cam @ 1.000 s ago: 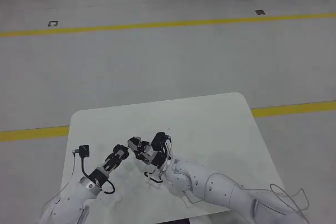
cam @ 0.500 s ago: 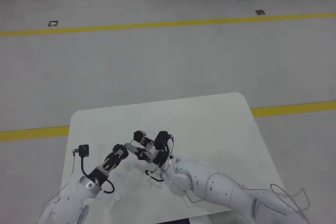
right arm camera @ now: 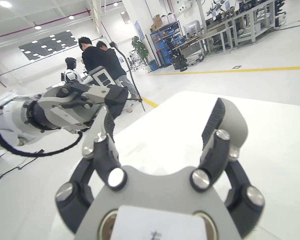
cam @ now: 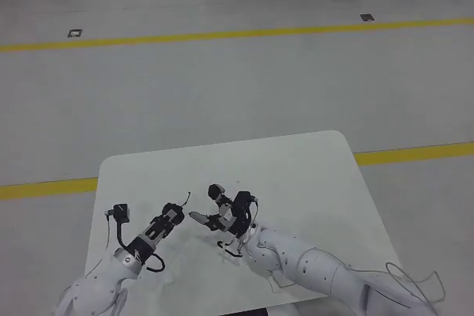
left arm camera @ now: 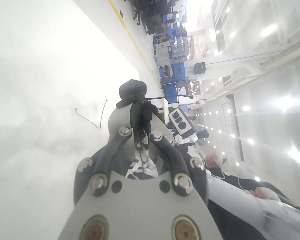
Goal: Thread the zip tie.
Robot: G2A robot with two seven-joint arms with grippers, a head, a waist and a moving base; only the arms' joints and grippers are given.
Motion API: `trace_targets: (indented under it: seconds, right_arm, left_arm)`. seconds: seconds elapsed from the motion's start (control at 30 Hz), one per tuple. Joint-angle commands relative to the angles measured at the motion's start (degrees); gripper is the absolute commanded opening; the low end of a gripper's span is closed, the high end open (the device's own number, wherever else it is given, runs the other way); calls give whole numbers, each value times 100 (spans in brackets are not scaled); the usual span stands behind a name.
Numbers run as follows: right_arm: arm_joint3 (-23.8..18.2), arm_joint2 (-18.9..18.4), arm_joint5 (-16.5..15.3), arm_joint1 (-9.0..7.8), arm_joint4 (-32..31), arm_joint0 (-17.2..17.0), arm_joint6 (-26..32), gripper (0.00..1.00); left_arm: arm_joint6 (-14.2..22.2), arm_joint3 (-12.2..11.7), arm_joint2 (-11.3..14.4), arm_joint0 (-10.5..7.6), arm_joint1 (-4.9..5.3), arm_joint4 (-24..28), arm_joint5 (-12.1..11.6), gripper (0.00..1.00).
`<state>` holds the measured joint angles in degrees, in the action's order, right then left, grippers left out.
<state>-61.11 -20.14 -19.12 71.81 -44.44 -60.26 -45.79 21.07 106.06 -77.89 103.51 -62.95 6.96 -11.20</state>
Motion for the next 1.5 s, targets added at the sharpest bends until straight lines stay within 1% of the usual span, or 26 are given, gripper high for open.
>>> trace_targets:
  seconds: [0.0, 0.03, 0.07, 0.13, 0.17, 0.43, 0.5, 0.53, 0.57, 0.7, 0.83, 0.9, 0.97, 1.03, 1.1, 1.13, 1.33, 1.47]
  right_arm:
    - [39, -111, 145, -5, -160, -79, -141, 98]
    - [51, -153, 281, -6, -276, -102, -200, 100]
    - [44, -181, 380, -4, -380, -137, -245, 100]
    - [65, -247, 691, 2, -649, -208, -331, 100]
    - [61, -273, 762, 7, -705, -247, -344, 100]
    - [61, -273, 762, 7, -705, -247, -344, 100]
    - [45, -302, 806, 4, -756, -265, -315, 100]
    - [53, -347, 876, -6, -839, -289, -335, 100]
    - [63, -404, 974, -26, -1019, -332, -496, 100]
    - [154, -549, 1078, -88, -1546, -466, -931, 100]
    - [217, -670, 1176, -110, -1955, -558, -1337, 100]
    - [216, -726, 1183, -102, -2088, -587, -1507, 100]
    - [240, -767, 1206, -91, -2219, -603, -1672, 100]
    - [259, -812, 1231, -74, -2363, -617, -1906, 100]
    - [270, -867, 1312, -57, -2442, -635, -2087, 100]
    - [288, -901, 1368, -53, -2433, -652, -2145, 100]
    - [279, -906, 1377, -52, -2431, -659, -2111, 100]
    - [68, -1059, 1394, -57, -2571, -639, -1901, 100]
  left_arm:
    - [136, 37, 11, 0, 2, 233, 124, 0]
    - [213, 59, 28, 5, 1, 375, 184, 0]
    - [283, 71, 31, 4, 2, 512, 246, 0]
    - [538, 111, 58, -14, 1, 962, 475, 0]
    - [609, 122, 38, -44, 5, 1052, 547, 0]
    - [624, 132, 31, -58, 8, 1033, 557, 0]
    - [517, 130, 57, -96, -2, 1087, 581, 0]
    - [480, 152, 87, -104, -10, 1190, 598, 0]
    - [487, 196, 114, -106, -21, 1457, 658, 0]
    - [609, 322, 87, -101, -30, 2120, 860, 0]
    - [767, 355, 72, -120, -35, 2709, 1099, 0]
    - [831, 340, 73, -143, -39, 2980, 1201, 0]
    - [854, 308, 75, -172, -43, 3151, 1249, 0]
    - [890, 235, 116, -190, -58, 3469, 1293, 0]
    - [938, 143, 120, -237, -66, 3757, 1399, 0]
    - [888, 118, 100, -265, -62, 3701, 1419, 0]
    - [875, 114, 106, -269, -63, 3707, 1420, 0]
    - [871, 64, 217, -329, -82, 3915, 1482, 0]
